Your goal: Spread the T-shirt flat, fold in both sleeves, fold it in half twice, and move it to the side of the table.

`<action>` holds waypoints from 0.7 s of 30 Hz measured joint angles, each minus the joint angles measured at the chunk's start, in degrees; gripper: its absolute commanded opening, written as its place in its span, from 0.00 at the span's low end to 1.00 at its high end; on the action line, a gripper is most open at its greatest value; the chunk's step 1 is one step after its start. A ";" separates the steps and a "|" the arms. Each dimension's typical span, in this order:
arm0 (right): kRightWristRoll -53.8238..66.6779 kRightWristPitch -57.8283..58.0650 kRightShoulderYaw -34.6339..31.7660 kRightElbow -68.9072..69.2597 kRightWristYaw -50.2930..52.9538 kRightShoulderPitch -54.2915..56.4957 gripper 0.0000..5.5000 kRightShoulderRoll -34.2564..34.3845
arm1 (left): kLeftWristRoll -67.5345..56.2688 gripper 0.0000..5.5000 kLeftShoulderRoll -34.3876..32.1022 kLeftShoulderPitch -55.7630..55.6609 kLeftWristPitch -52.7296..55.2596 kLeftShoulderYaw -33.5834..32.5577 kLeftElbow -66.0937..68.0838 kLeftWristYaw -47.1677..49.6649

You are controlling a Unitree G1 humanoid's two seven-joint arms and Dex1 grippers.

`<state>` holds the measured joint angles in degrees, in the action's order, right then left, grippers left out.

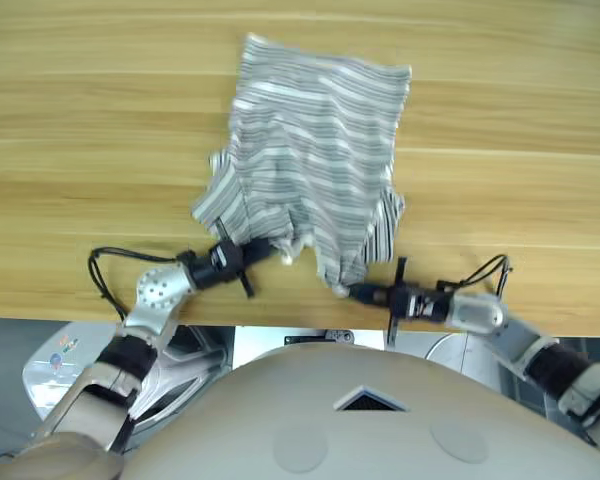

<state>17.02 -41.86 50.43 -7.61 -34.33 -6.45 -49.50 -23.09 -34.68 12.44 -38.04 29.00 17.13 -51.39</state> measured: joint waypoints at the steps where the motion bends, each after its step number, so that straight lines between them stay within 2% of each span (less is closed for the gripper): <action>1: 0.02 1.13 -1.48 0.04 -1.01 0.15 0.00 0.04 | -0.81 0.00 -0.37 0.71 1.08 -0.12 -0.91 -0.94; 5: -0.30 4.31 -9.46 -4.29 -3.17 2.37 0.00 2.59 | -0.76 0.00 0.13 1.07 2.12 -1.48 -1.08 -2.12; 10: -1.63 4.02 -16.50 -8.43 -3.23 1.79 0.00 5.16 | 1.21 0.00 1.12 -1.42 1.85 -7.32 3.18 1.53; 13: -3.35 2.68 -22.46 -13.18 -2.97 1.38 0.00 5.22 | 1.48 0.12 0.58 -3.22 1.50 -13.18 8.30 3.34; 21: -4.54 -0.99 -29.39 -12.27 -7.03 -5.25 0.25 3.92 | 2.18 0.35 1.20 2.52 -2.16 -20.00 8.30 3.64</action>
<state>12.48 -42.85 21.05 -19.88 -41.37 -11.71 -45.58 -20.91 -33.48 14.96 -40.20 8.99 25.43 -47.75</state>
